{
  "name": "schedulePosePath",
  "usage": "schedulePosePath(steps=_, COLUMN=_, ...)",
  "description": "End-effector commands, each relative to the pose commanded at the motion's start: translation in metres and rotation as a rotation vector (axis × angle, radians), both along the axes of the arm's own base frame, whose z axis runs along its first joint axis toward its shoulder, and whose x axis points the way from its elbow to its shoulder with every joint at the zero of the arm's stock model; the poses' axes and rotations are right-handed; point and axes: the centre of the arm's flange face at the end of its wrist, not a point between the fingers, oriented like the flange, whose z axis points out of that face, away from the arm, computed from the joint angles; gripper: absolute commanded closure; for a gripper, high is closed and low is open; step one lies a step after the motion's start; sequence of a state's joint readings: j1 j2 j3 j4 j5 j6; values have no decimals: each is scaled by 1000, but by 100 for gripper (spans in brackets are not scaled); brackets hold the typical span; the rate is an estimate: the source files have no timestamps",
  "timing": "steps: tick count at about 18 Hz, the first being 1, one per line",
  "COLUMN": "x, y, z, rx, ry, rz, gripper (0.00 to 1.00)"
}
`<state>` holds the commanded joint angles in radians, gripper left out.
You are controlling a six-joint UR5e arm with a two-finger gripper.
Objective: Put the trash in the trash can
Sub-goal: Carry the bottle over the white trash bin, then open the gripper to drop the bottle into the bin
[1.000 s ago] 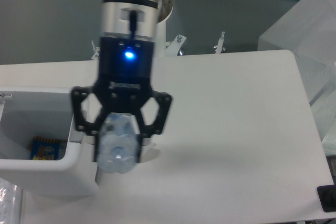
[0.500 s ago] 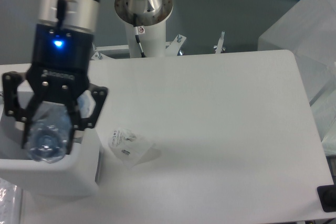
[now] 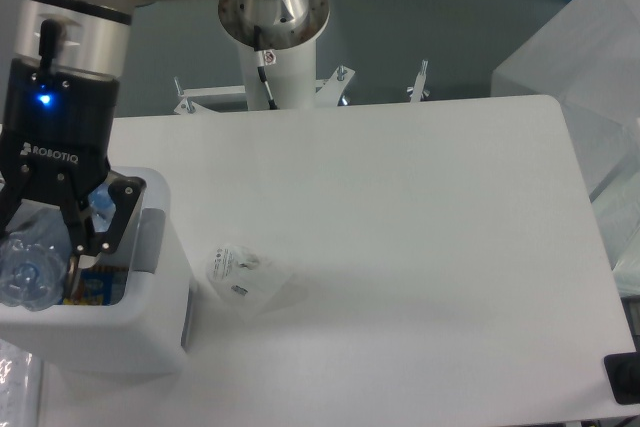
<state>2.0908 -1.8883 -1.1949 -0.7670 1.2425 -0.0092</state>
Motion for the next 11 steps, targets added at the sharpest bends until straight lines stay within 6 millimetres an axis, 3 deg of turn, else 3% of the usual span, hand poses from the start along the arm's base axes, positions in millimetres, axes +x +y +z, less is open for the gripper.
schedulePosePath(steps=4, x=2, y=11, z=-9, rx=-10, ry=-3, rz=-11, gripper=36)
schedulePosePath(steps=11, x=3, y=12, z=-15, rx=-19, ry=-9, rz=-12, gripper=36)
